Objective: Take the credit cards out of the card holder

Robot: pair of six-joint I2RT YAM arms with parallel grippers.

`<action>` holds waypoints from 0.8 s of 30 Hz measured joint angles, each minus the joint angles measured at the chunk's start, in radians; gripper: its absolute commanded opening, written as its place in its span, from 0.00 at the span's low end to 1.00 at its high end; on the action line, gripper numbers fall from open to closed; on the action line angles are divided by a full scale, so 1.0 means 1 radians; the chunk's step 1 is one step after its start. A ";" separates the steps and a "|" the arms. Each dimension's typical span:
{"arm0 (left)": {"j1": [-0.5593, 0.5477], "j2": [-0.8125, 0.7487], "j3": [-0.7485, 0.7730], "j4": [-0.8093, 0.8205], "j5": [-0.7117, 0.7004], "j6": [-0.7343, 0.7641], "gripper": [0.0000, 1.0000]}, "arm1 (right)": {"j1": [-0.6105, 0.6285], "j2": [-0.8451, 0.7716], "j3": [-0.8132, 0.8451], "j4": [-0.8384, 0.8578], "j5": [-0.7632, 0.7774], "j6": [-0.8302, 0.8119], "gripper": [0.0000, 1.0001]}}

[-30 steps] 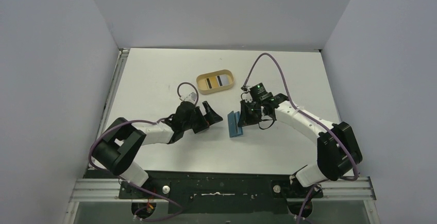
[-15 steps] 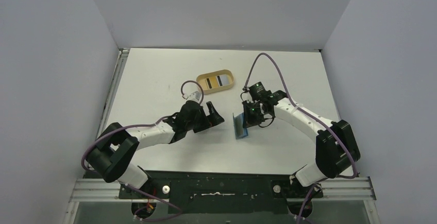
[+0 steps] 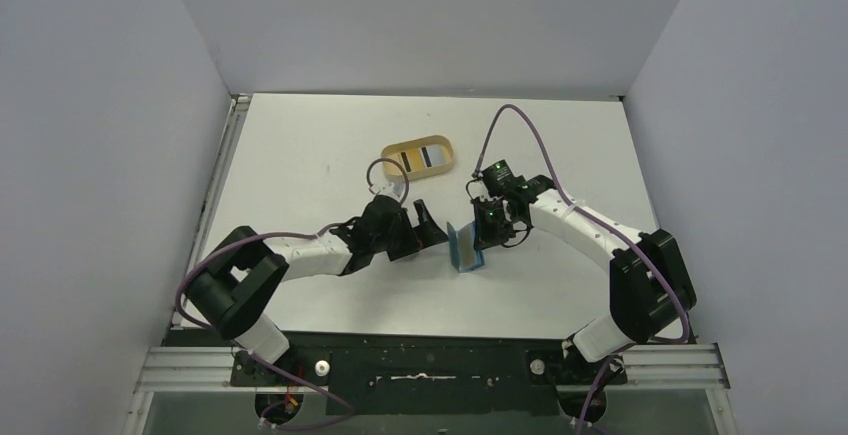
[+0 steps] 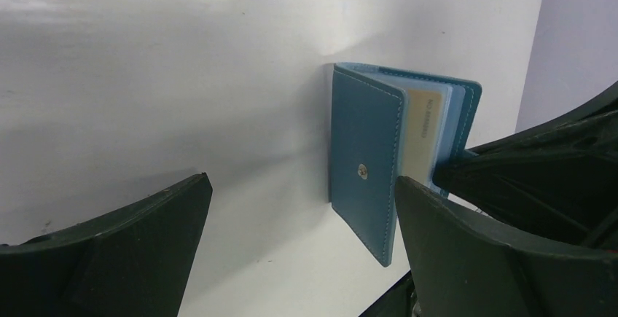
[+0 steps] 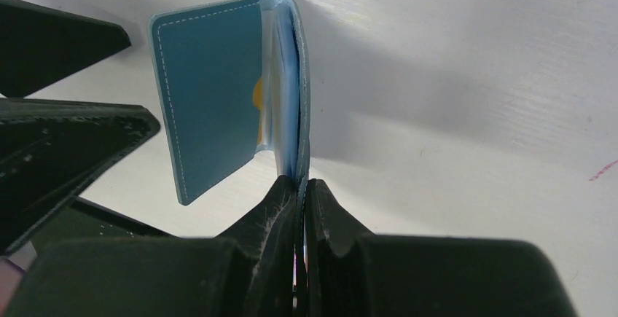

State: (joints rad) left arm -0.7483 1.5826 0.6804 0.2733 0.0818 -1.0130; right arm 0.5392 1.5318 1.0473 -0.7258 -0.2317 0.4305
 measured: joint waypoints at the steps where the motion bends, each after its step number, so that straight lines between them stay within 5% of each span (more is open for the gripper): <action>1: -0.005 0.011 0.003 -0.003 0.005 -0.001 0.96 | 0.000 0.000 0.000 0.000 0.000 0.000 0.00; 6: -0.035 0.023 0.053 -0.027 0.019 0.001 0.94 | 0.000 0.000 -0.002 0.003 0.000 0.000 0.00; 9: -0.043 0.023 0.077 -0.013 0.028 0.000 0.84 | 0.001 0.000 -0.009 0.014 0.000 0.000 0.00; 13: -0.044 0.034 0.078 -0.002 0.035 -0.009 0.56 | 0.003 0.000 -0.018 0.024 -0.001 0.003 0.00; 19: -0.045 0.058 0.079 -0.016 0.040 -0.010 0.46 | 0.005 0.001 -0.032 0.042 -0.007 0.005 0.00; 21: -0.047 0.071 0.085 -0.018 0.046 -0.007 0.32 | 0.005 0.001 -0.036 0.045 -0.010 0.007 0.00; 23: -0.049 0.093 0.096 -0.017 0.055 -0.005 0.00 | 0.005 0.001 -0.040 0.051 -0.012 0.008 0.00; 24: -0.050 0.102 0.099 -0.016 0.059 -0.005 0.00 | 0.005 0.001 -0.043 0.055 -0.013 0.009 0.00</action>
State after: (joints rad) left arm -0.7986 1.6844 0.7792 0.2569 0.1406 -1.0180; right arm 0.5442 1.5326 1.0042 -0.6708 -0.2443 0.4393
